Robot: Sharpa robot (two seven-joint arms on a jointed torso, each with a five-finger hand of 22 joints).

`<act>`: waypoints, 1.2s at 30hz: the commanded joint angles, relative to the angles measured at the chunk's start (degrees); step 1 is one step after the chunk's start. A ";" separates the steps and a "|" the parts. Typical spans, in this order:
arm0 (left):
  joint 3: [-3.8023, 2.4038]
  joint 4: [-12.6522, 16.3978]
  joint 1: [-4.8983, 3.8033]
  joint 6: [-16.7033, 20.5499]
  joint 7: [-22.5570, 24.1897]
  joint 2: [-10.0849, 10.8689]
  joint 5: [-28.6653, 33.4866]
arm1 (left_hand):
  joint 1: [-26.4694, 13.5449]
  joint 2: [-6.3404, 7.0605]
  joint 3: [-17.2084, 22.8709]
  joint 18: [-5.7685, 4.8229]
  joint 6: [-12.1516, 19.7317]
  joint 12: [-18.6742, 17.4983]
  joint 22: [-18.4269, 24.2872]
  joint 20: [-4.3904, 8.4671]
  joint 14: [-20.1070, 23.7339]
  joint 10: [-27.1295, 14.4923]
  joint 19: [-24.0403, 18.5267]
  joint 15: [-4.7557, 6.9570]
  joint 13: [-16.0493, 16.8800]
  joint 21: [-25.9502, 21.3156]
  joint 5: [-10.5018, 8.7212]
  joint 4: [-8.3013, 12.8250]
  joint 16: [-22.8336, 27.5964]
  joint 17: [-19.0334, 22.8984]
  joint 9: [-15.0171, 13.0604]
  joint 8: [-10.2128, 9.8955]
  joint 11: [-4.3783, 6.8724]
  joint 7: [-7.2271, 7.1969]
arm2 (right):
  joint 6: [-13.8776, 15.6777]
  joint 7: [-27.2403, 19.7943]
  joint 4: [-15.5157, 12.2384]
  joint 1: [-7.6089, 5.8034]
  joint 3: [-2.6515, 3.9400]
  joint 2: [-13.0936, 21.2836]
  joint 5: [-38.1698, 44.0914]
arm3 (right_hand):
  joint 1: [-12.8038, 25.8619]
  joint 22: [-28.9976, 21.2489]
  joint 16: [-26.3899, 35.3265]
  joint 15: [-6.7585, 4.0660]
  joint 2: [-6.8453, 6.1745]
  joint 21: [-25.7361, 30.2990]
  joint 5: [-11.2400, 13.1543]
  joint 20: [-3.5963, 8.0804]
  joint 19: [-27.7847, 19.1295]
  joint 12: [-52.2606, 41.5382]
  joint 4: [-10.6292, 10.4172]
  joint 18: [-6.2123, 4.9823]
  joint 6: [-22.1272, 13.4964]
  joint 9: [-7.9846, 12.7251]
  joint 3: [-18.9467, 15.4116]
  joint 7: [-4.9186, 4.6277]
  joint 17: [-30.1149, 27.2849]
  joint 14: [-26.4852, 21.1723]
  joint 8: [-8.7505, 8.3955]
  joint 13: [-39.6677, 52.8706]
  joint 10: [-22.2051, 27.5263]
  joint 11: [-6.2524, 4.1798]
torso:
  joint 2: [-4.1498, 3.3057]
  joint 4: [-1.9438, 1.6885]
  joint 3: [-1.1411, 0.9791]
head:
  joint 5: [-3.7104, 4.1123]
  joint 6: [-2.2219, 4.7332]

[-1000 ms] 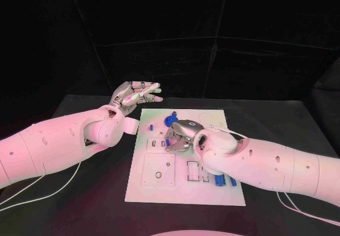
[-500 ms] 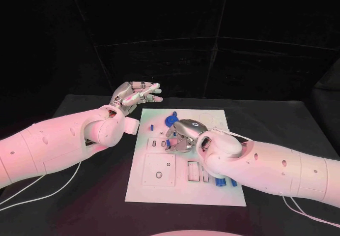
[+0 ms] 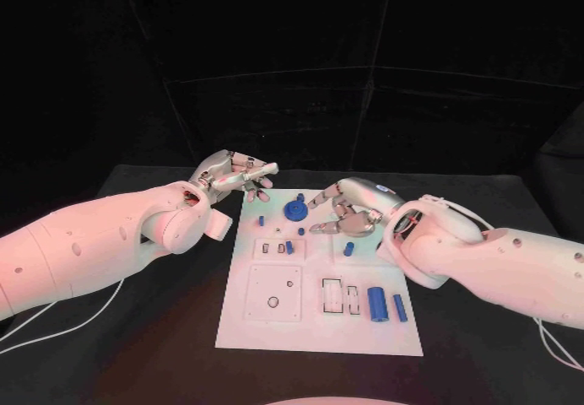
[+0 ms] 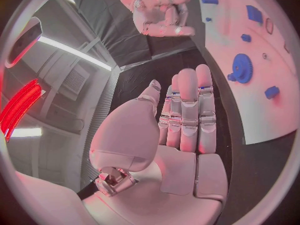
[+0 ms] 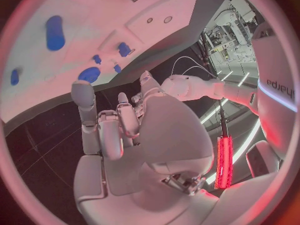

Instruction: Assemble the parts on the task board

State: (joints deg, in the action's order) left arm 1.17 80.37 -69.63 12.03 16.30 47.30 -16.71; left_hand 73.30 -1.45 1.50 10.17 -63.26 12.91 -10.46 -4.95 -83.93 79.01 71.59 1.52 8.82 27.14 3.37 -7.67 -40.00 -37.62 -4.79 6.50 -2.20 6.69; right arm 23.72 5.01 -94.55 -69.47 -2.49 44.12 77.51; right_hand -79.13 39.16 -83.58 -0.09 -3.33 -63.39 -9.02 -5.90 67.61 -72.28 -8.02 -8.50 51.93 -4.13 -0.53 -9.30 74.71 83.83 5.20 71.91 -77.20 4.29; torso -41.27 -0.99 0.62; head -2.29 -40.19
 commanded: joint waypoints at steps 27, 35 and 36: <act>3.01 0.11 -4.64 -20.90 -45.16 -6.66 -42.01 | -9.38 -3.39 -12.82 -7.98 4.51 50.19 -68.11 3.53 -6.07 -2.28 14.90 3.26 51.02 56.71 -0.47 -8.73 -50.00 -52.38 -18.10 20.80 3.42 -3.79 | -4.65 -14.66 8.87 -6.05 0.05 6.21 -38.56 | -4.98 -29.10 67.89 1.17 0.81 36.29 -2.06 -2.69 -7.90 62.83 0.43 -2.10 6.61 0.15 0.23 0.25 -58.24 -6.03 -0.08 -61.35 2.05 0.00 | 2.96 0.92 -1.11 | -0.81 -1.85; 4.47 -1.51 -5.54 -22.64 -45.82 -9.16 -43.38 | -10.92 -3.43 -14.97 -8.10 5.63 50.67 -68.92 3.66 -6.07 -2.42 14.99 3.40 51.44 57.18 -0.67 -8.95 -50.00 -52.38 -20.43 22.56 3.59 -3.97 | -3.97 -14.35 9.71 -6.06 0.05 5.40 -37.80 | -4.89 -29.31 68.20 1.05 0.55 36.51 -2.16 -2.54 -7.21 62.97 0.43 -2.07 6.41 0.25 -0.02 0.30 -58.17 -5.26 -0.37 -61.55 1.33 -0.09 | 2.82 0.85 -1.08 | -0.90 -1.91; 4.56 -1.71 -5.59 -22.81 -45.87 -9.42 -43.48 | -10.92 -3.43 -14.97 -8.10 5.63 50.67 -68.92 3.66 -6.07 -2.42 14.99 3.40 51.44 57.18 -0.67 -8.95 -50.00 -52.38 -20.43 22.56 3.59 -3.97 | -3.94 -14.30 9.76 -6.06 0.05 5.32 -37.65 | -4.85 -29.33 68.23 1.05 0.52 36.53 -2.17 -2.53 -7.17 62.99 0.41 -2.07 6.36 0.26 -0.06 0.29 -58.17 -5.23 -0.41 -61.57 1.31 -0.08 | 2.85 0.86 -1.06 | -0.93 -1.98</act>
State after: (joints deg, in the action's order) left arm 5.73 78.85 -75.09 -8.54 -28.13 38.06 -57.95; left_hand 63.10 -4.90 -13.27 2.64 -58.03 63.46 -74.95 -1.63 -83.96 76.68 83.88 4.52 60.23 84.04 2.89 -16.59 -89.83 -74.94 -25.17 28.87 1.04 2.85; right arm 19.10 -8.42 -84.81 -75.39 -2.48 49.53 39.76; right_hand -83.90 9.87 -15.55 1.01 -2.19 -27.06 -10.85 -8.49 60.01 -9.68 -7.49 -9.81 58.13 -3.96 -0.41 -9.02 16.50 78.23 5.03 10.40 -75.45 4.10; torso -38.38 -0.13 -0.48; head -3.18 -42.11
